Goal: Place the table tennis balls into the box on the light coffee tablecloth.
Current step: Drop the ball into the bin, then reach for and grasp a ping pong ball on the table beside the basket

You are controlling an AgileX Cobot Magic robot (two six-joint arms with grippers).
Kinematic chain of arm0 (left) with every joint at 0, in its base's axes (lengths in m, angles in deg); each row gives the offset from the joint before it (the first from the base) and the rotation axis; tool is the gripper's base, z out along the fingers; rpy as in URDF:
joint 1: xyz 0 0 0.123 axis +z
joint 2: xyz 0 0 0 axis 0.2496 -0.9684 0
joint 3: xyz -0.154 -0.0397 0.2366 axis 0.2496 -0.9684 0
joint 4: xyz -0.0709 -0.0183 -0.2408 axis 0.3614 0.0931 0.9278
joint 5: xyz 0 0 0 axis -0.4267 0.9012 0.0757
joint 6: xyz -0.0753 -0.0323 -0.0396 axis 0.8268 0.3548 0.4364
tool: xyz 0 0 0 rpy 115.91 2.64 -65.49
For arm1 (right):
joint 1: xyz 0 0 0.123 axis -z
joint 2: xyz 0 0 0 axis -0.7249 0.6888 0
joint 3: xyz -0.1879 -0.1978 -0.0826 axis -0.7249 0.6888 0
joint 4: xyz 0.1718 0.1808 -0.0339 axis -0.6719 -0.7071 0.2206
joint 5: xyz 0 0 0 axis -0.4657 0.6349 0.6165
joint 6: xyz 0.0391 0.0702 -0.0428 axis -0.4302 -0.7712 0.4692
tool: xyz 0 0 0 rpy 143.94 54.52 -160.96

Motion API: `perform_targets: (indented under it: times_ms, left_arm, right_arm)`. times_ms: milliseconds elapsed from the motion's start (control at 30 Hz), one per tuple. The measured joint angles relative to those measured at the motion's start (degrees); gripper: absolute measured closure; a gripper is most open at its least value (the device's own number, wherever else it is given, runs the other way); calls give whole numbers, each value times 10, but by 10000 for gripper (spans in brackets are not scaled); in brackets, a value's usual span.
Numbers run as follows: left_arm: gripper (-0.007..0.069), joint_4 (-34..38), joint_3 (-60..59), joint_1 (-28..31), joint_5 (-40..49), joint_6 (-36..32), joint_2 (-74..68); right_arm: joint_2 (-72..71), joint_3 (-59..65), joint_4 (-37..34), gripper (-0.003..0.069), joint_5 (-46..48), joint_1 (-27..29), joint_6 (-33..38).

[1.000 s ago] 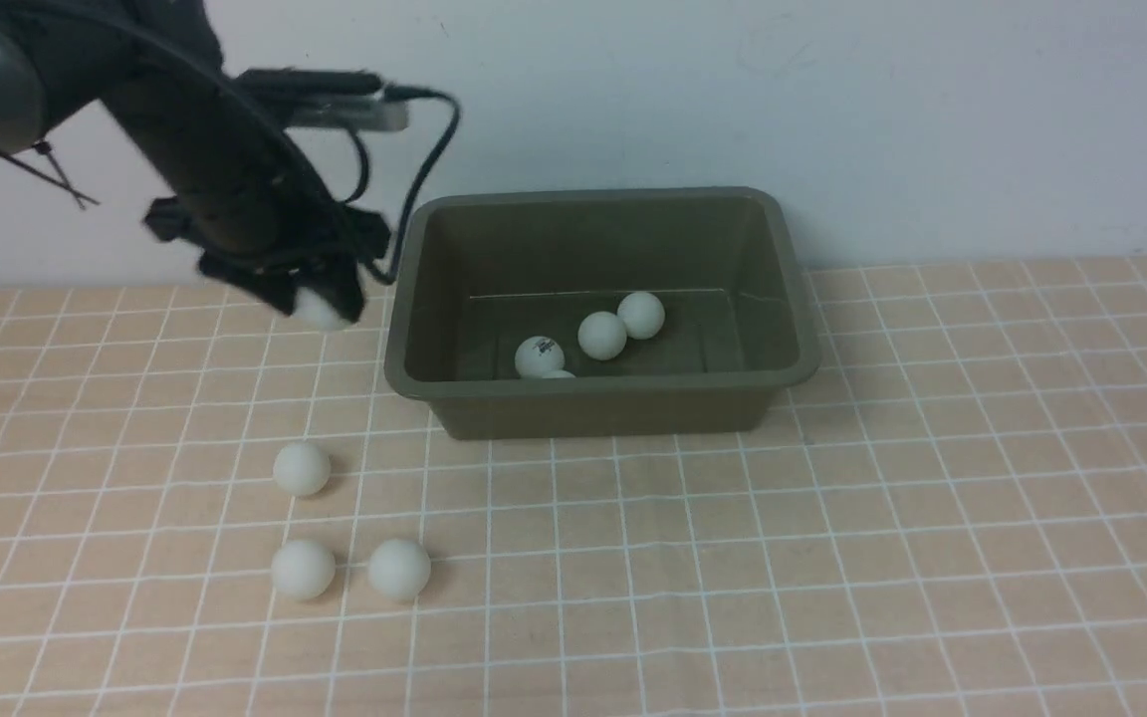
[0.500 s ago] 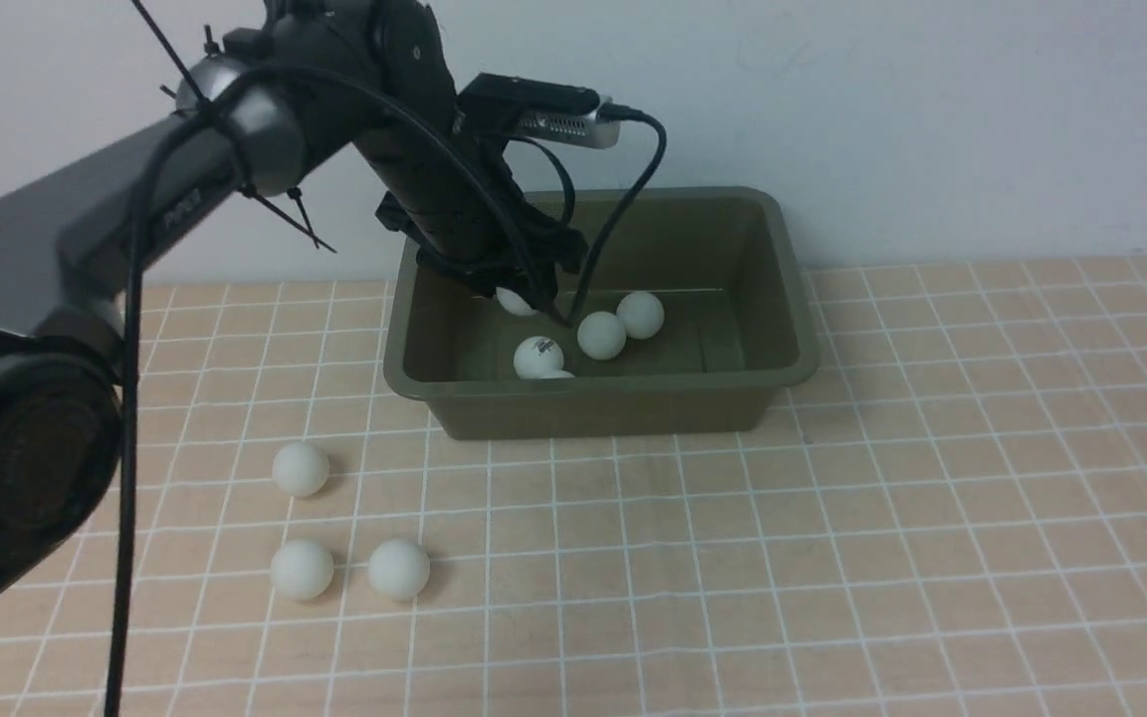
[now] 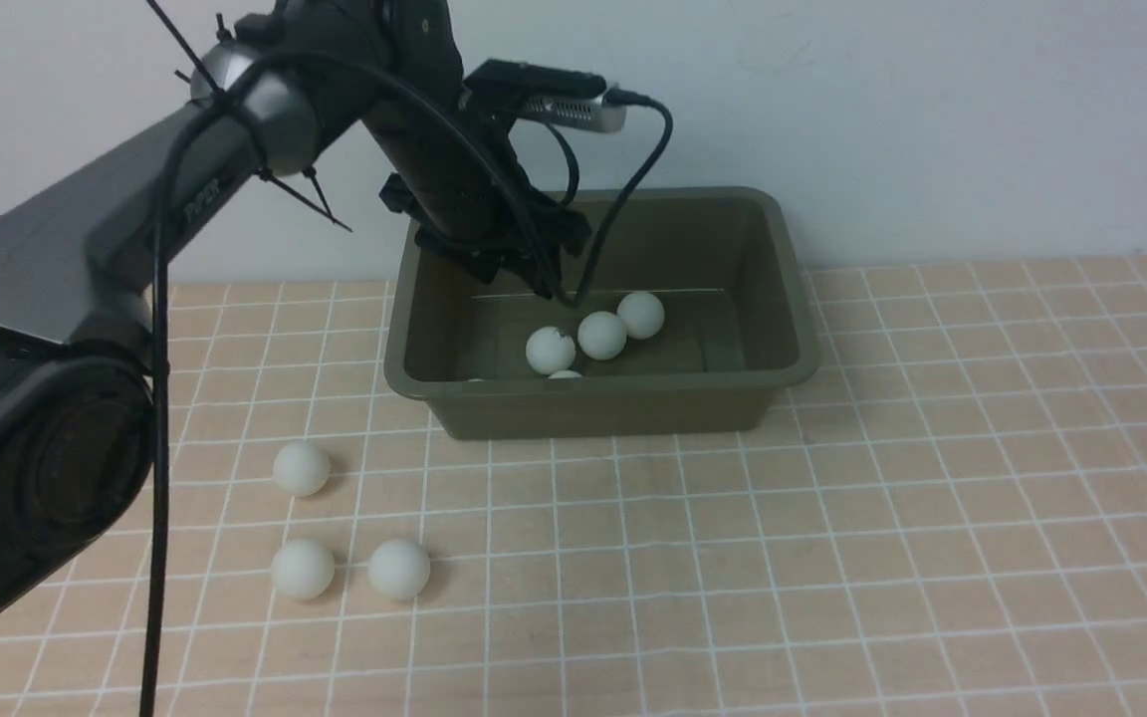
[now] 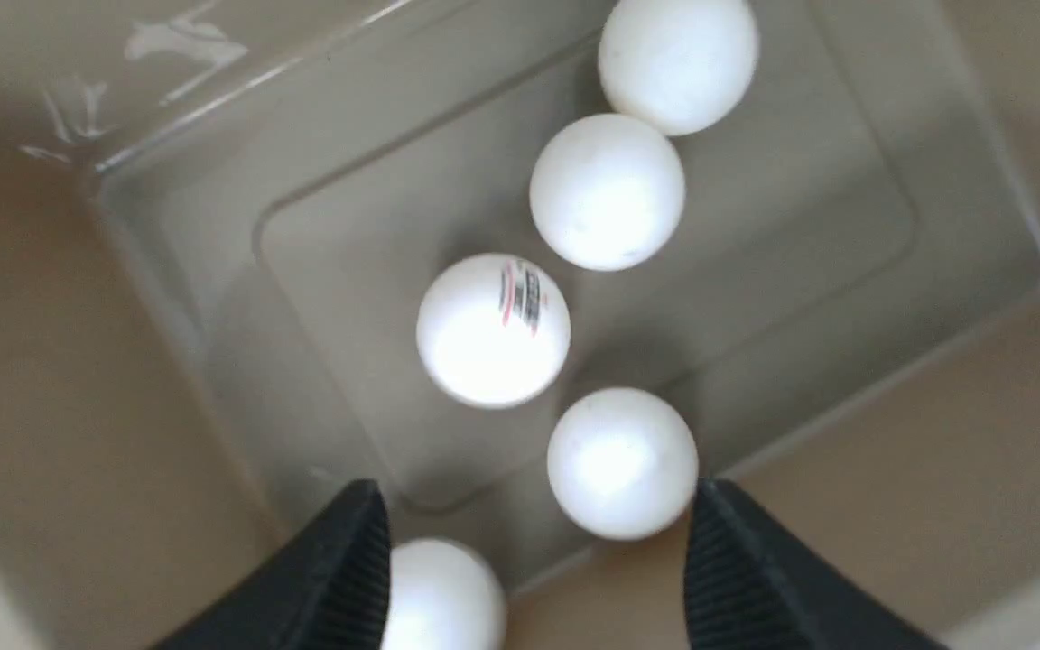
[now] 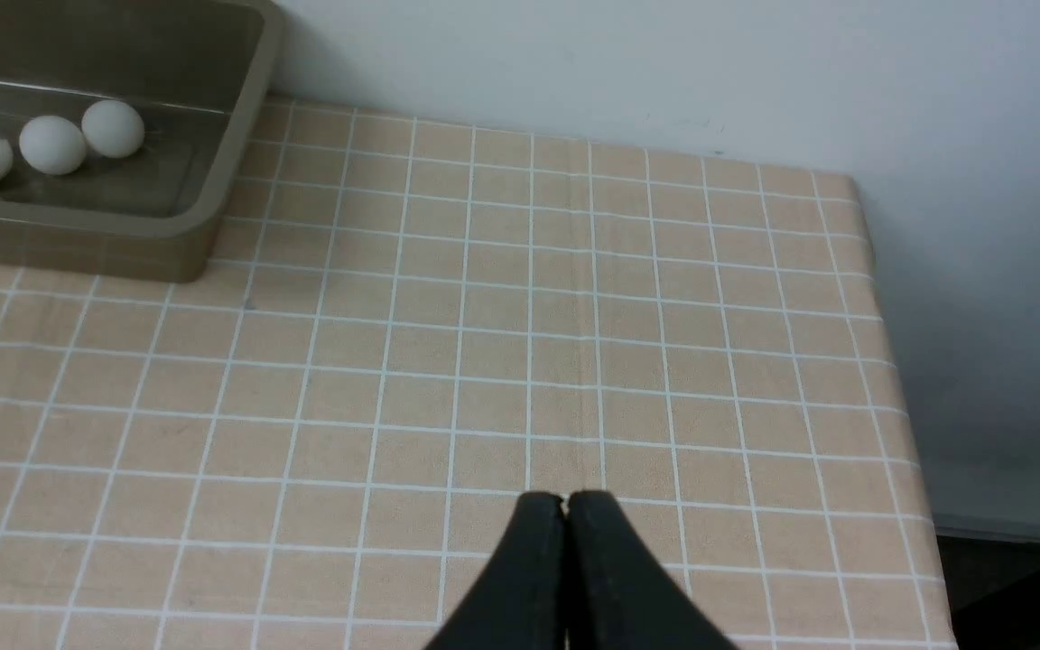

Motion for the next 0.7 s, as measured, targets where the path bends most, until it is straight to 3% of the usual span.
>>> perform_targets:
  times_ms: [133, 333, 700]
  left_arm:
    - [260, -51, 77, 0, 32, 6, 3]
    - [260, -129, 71, 24, 41, 57, 41]
    - [260, -125, -176, 79, 42, 76, 187]
  right_arm:
    - [0, 0, -1, 676, 0, 0, 0]
    - [0, 0, -2, 676, 0, 0, 0]
    - [0, 0, -2, 676, 0, 0, 0]
